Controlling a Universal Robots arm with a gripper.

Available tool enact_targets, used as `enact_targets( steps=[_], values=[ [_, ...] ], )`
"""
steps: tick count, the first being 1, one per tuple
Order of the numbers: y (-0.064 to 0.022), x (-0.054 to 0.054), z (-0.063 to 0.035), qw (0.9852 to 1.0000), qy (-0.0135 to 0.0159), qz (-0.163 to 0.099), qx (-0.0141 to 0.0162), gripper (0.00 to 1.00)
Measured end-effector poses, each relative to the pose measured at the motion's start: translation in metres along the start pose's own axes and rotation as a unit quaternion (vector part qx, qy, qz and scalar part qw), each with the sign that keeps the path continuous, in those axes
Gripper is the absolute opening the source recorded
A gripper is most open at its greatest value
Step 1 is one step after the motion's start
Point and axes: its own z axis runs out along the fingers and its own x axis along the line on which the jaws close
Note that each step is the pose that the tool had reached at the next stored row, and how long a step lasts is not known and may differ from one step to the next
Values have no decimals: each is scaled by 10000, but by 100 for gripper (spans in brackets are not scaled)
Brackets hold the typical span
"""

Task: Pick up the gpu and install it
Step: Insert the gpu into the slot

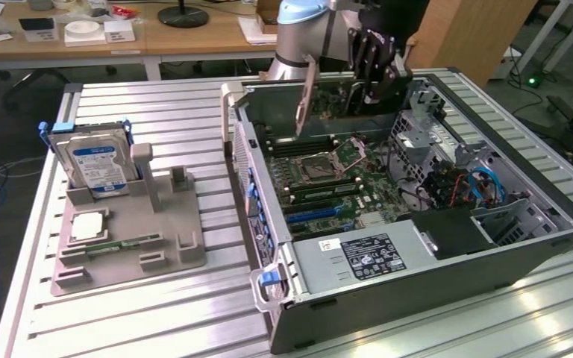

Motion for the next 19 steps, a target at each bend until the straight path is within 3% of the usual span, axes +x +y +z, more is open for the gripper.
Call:
enact_targets(
  steps=[2,4,13,19],
  values=[
    [5,0,17,10000,-1,-1,58,28],
    [6,2,37,10000,-2,-1,79,28],
    [5,136,121,10000,-2,-1,80,28],
    [6,158,186,10000,-1,-1,79,28]
  ],
)
